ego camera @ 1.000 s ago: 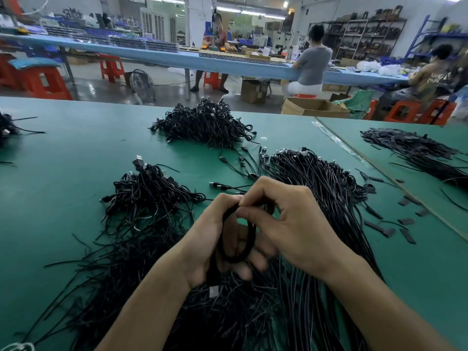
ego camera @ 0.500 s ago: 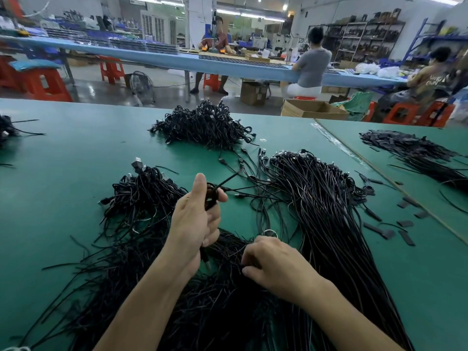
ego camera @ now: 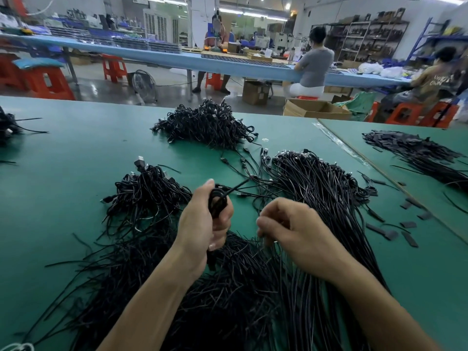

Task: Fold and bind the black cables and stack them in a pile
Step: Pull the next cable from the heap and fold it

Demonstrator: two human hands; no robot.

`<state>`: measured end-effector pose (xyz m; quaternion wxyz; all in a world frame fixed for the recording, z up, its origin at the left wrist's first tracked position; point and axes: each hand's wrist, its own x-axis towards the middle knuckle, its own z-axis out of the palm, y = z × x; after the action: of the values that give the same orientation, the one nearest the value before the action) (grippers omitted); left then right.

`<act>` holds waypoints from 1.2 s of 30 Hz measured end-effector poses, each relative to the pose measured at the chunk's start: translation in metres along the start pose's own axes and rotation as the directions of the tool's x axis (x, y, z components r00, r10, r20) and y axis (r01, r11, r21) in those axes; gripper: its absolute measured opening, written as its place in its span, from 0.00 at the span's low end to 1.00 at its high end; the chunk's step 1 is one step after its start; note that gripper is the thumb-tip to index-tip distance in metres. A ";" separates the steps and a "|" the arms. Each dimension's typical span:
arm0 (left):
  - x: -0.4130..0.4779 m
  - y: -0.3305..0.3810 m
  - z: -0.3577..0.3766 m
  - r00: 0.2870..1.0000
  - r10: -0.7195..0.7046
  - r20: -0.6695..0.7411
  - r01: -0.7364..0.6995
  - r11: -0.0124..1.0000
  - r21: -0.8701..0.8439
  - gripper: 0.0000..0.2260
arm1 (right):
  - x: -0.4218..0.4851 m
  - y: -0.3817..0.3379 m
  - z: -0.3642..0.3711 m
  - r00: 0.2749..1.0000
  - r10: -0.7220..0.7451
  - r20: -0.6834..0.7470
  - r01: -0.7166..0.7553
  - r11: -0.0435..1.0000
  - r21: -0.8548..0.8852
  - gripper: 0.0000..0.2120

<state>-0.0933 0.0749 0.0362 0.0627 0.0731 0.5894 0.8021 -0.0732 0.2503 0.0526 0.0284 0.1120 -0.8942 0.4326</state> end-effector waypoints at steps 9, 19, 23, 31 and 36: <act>-0.006 0.009 0.007 0.989 0.102 0.111 -0.107 0.993 0.046 0.13 | 0.003 -0.027 0.002 0.874 -0.113 -0.472 0.205 0.967 0.148 0.04; -0.012 0.012 0.015 0.982 0.089 0.165 -0.091 0.996 0.009 0.07 | 0.000 -0.047 0.020 0.823 -0.162 -0.544 0.397 0.850 0.347 0.04; -0.013 0.010 0.016 0.963 0.149 0.223 -0.178 0.977 0.115 0.08 | -0.002 -0.049 0.015 0.861 -0.083 -0.503 0.395 0.732 0.555 0.03; -0.020 0.017 0.022 0.902 0.401 0.158 -0.414 0.909 0.057 0.16 | -0.007 -0.042 0.022 0.977 0.153 -0.148 0.019 0.630 0.776 0.04; -0.019 0.020 0.018 0.921 0.390 0.003 -0.390 0.920 0.019 0.20 | -0.011 -0.042 0.026 0.988 0.120 -0.101 -0.002 0.654 0.757 0.05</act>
<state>-0.0717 0.0825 0.0602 -0.0992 0.1893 0.5708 0.7928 -0.0520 0.2069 0.0671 0.0283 0.0524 -0.6330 0.7719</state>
